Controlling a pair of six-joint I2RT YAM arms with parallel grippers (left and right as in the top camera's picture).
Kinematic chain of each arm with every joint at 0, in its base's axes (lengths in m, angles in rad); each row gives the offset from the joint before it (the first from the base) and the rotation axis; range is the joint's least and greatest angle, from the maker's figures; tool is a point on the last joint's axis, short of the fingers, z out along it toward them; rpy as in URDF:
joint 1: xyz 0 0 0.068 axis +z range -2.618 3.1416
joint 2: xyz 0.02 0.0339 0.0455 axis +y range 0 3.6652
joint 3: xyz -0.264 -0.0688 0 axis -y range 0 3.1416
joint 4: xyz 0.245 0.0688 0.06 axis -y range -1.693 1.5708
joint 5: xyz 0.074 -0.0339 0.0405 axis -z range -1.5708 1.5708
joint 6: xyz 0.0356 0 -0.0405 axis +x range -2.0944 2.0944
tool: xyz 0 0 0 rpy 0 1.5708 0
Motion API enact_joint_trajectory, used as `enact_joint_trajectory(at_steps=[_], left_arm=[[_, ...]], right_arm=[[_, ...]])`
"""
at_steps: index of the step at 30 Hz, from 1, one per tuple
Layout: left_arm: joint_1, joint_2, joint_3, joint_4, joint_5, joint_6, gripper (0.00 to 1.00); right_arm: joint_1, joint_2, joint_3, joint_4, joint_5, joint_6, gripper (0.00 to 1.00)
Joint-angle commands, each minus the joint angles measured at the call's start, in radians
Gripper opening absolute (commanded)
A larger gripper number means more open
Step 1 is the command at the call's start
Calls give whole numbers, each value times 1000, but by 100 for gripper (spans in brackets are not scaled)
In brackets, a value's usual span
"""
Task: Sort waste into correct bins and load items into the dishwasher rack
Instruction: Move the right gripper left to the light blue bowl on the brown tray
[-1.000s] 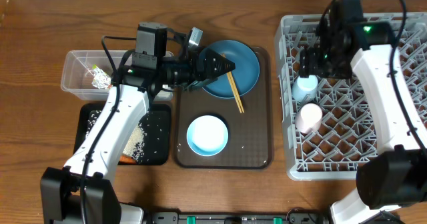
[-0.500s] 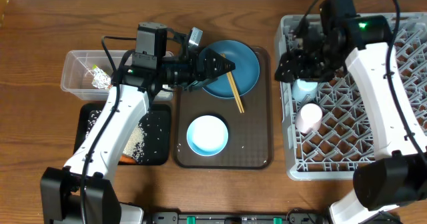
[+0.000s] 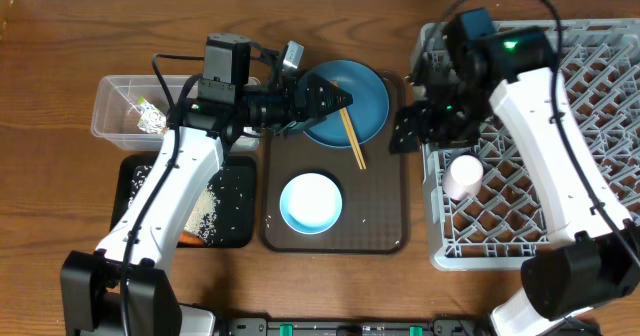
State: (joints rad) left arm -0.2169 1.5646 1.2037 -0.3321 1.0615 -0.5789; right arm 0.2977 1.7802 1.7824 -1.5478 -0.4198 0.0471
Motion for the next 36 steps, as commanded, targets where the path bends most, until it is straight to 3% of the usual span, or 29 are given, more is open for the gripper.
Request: enact_joint_trajectory(at_steps=[1,18,21,24,30,36], left_arm=[[2,3,-7,3,-9,6,98],[3,3,-7,4,-14,6,98],[3,3,-7,105,-269,-19,98],[10,3,-7,140,-319,-117,98],[132,1,-7,182,-263,-314,98],[359,1,-7,180,-132,-320,98]], right_arm=[[50,-2,15,0,-18,-19,83],[240,-2,15,1,-18,-8,91],[254,-2,15,-32,-3,-9,93],[258,-2,15,-56,28,-9,94],[260,-2,15,-36,26,-11,99],[286,-2,8,35,18,-11,99]])
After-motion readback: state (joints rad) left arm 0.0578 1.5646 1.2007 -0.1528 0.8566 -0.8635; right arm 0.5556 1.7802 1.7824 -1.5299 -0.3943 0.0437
